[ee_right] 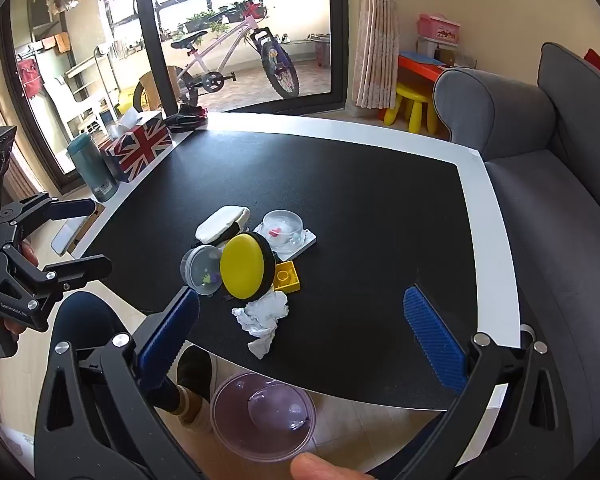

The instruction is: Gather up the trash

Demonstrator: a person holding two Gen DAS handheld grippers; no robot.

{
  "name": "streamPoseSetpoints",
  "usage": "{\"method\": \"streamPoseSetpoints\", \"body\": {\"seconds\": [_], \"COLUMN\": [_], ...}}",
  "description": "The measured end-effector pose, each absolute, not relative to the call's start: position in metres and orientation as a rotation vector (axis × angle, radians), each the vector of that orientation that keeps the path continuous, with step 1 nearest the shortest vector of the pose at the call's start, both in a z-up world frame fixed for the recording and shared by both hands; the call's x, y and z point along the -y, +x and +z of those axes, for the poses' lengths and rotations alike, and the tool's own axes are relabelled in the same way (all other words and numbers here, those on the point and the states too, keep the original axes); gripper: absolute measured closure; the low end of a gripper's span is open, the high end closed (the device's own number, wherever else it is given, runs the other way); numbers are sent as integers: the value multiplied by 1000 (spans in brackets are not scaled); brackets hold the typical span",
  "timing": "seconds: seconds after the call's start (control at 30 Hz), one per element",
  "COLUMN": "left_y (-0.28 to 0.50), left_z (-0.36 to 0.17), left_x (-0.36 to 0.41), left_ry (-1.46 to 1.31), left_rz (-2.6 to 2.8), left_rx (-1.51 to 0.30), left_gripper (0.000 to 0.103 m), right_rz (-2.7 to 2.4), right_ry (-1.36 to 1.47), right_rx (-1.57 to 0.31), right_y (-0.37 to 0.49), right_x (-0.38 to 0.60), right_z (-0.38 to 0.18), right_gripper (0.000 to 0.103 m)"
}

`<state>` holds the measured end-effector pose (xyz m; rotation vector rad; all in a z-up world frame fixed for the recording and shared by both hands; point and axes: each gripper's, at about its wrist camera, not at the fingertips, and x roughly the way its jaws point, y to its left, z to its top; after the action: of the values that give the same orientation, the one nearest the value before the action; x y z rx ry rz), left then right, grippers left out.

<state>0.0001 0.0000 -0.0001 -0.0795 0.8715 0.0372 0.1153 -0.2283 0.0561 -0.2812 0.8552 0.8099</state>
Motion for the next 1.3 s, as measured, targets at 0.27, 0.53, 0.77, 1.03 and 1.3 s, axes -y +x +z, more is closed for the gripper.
{"method": "streamPoseSetpoints", "body": {"seconds": [0.27,0.53,0.77,1.03,1.3], "left_y": [0,1,2,1,1], "left_z": [0,1,-1,-2,-4], "left_x": [0,-3,-3,-4,-5], "left_ry": [-82,-110,-109,-112,-118], "left_rz": [37,35,34,32,25], "left_rx": [-870,-873,-876,-876,-878], "left_gripper": [6,6,6,6,6], "right_rz": [811,810,813,813,813], "right_ry": [-279,-278,-276,-277,-276], "right_rx": [-857,-853,-855,-854,-854], "right_y": [115,115,115,115,115], "right_x": [228,227,228,228,229], "right_z": [56,57,57,57,56], "right_gripper": [3,3,3,3,3]}}
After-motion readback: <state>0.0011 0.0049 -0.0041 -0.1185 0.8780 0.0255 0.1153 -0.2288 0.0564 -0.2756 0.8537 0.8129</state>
